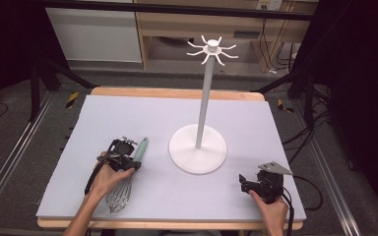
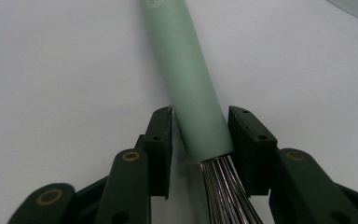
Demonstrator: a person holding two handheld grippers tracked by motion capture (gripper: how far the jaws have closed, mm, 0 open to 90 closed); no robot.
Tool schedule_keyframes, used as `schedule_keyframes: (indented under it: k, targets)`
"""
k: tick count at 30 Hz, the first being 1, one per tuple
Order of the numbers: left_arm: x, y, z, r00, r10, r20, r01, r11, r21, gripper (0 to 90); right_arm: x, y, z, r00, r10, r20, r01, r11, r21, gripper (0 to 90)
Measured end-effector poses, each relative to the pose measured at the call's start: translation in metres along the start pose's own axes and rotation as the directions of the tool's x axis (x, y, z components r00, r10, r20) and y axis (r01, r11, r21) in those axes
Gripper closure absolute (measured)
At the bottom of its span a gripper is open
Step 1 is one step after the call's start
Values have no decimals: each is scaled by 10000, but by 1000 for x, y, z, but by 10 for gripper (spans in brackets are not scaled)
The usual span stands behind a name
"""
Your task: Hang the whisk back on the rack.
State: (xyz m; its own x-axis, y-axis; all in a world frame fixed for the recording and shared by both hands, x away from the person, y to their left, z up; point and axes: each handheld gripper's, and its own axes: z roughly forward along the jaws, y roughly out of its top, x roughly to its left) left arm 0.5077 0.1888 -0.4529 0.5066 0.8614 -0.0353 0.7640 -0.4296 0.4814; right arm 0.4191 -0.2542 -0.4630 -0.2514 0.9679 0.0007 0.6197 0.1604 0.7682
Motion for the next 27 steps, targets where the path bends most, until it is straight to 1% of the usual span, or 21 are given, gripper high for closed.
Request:
schedule_keyframes:
  k: [7, 14, 15, 17, 19, 20, 21, 23, 26, 27]
  targets:
    - [0, 2, 1, 10000, -85, 10, 85, 9997, 232, 626, 0, 0, 0, 10000, 17, -24, -17, 10000, 2, 108]
    - [0, 4, 1, 9992, -389, 10, 388, 9982, 453, 641, 0, 0, 1, 10000, 32, -53, -32, 10000, 28, 109]
    - [1, 4, 0, 9994, -355, 1, 355, 9980, 531, 644, 0, 0, 1, 10000, 32, -68, -32, 10000, 41, 108]
    - [1, 5, 1, 9986, -520, 17, 519, 9974, 503, 647, 0, 0, 1, 10000, 23, -72, -23, 10000, 45, 108]
    - [2, 5, 0, 9984, -569, 44, 565, 9968, 556, 651, -1, 0, 1, 10000, -3, -74, 3, 10000, 51, 109]
    - [3, 5, 0, 9986, -531, 67, 525, 9965, 646, 656, -1, 0, 1, 10000, 1, -65, -1, 10000, 55, 108]
    - [3, 5, 0, 9982, -595, 62, 590, 9964, 604, 660, -1, 0, 2, 10000, 5, -70, -5, 10000, 58, 108]
    - [4, 5, -1, 9983, -579, 20, 576, 9965, 608, 671, 0, 0, 2, 10000, 23, -53, -23, 10000, 79, 108]
    - [5, 4, -2, 9982, -601, 62, 596, 9966, 562, 674, 0, 0, 2, 10000, 15, -58, -15, 10000, 96, 108]
    - [5, 4, -2, 9977, -662, 126, 655, 9966, 496, 675, 0, 0, 2, 10000, 20, -62, -19, 10000, 84, 108]
